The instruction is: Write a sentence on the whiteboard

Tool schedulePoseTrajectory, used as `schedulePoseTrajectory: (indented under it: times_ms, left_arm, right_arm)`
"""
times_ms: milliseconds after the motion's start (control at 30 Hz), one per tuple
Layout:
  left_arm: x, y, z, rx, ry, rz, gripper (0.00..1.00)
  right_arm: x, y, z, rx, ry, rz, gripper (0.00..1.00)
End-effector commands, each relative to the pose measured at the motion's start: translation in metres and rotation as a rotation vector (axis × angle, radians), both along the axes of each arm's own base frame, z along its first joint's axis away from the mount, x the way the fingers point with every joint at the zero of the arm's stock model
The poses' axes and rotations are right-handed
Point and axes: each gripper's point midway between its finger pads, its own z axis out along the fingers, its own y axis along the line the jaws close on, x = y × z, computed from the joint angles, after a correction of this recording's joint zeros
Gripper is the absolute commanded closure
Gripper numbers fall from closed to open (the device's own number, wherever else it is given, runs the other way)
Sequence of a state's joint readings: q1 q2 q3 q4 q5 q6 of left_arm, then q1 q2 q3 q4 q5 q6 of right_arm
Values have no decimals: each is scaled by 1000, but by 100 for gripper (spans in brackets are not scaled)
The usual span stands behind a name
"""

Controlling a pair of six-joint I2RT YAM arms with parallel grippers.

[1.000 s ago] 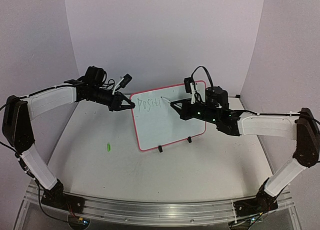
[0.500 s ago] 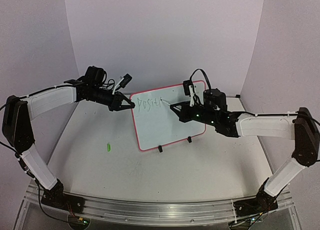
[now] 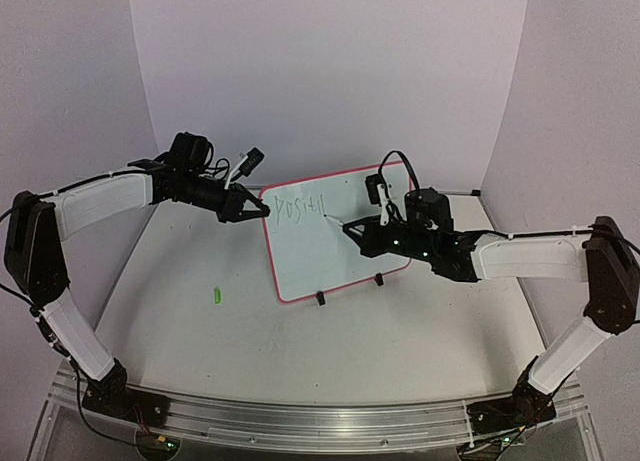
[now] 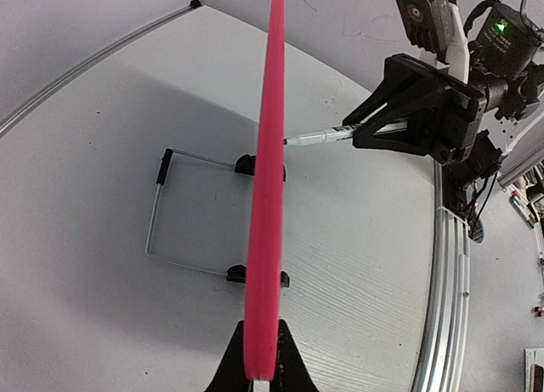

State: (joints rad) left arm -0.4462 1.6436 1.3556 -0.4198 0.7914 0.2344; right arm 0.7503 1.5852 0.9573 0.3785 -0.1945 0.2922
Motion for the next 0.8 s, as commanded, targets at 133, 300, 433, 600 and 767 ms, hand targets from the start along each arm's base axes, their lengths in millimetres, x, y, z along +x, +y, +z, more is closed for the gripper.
schedulePoseTrajectory:
  times_ms: [133, 300, 433, 600, 767]
  left_arm:
    - [-8, -6, -5, 45, -8, -21, 100]
    - [-8, -6, -5, 45, -9, -21, 100]
    - [-8, -6, -6, 45, -8, -21, 100]
    - [-8, -6, -6, 46, -7, -21, 100]
    - [-8, -6, -6, 46, -6, -21, 100]
  right_arm:
    - [16, -8, 45, 24, -97, -80, 100]
    - [18, -9, 54, 23, -120, -86, 100]
    - [19, -9, 58, 21, -131, -88, 100]
    - [20, -9, 61, 18, -139, -91, 100]
    - [21, -8, 66, 22, -150, -89, 100]
